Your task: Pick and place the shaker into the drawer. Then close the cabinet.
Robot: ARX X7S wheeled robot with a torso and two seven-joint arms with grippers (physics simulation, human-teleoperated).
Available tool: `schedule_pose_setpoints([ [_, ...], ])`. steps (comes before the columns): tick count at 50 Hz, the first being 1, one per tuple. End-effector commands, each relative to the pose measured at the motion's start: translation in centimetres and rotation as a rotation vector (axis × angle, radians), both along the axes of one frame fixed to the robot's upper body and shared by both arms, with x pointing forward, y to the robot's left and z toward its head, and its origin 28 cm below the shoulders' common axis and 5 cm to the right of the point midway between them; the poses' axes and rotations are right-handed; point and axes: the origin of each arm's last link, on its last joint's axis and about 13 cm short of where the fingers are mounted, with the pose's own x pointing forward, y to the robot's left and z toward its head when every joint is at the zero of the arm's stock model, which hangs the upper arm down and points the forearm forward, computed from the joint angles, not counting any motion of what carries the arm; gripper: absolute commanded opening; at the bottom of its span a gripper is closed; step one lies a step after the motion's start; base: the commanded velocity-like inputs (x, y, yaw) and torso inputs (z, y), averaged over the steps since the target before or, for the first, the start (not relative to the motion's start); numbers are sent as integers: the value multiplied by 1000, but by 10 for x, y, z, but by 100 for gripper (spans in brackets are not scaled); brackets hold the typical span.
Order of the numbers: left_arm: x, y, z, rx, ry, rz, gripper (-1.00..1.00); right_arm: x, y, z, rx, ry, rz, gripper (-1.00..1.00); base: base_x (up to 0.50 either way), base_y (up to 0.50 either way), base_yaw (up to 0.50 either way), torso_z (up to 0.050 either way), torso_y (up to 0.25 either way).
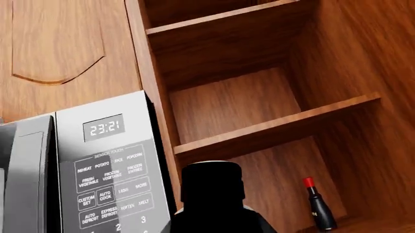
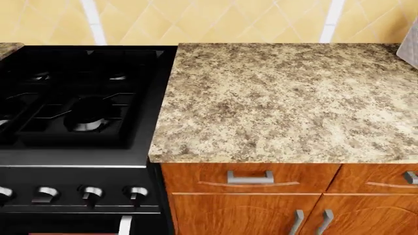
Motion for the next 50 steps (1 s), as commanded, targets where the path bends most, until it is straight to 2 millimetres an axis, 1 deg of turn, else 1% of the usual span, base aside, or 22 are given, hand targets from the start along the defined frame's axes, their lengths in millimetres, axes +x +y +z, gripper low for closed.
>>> schedule_pose_setpoints([
  [1, -1, -1, 0, -8, -1, -5, -100, -1, 0, 0, -12, -1, -9, -100, -501, 248, 0, 0, 0],
  [21, -3, 0, 1, -9, 0, -7, -100, -3, 0, -2, -14, 6, -16, -100, -501, 243, 0, 1, 0],
  [39, -3, -2, 1, -13, 5, -14, -100, -3, -1, -5, -27, 10, -20, -100, -500, -2, 0, 0, 0],
  [45, -6, -6, 0, -19, 27, -31, -100, -9, -4, -8, -28, 9, -18, -100, 0, 0, 0, 0, 0],
  [50, -12, -5, 0, -29, 53, -34, -100, -19, -10, -16, -23, 10, -9, -100, 0, 0, 0, 0, 0],
])
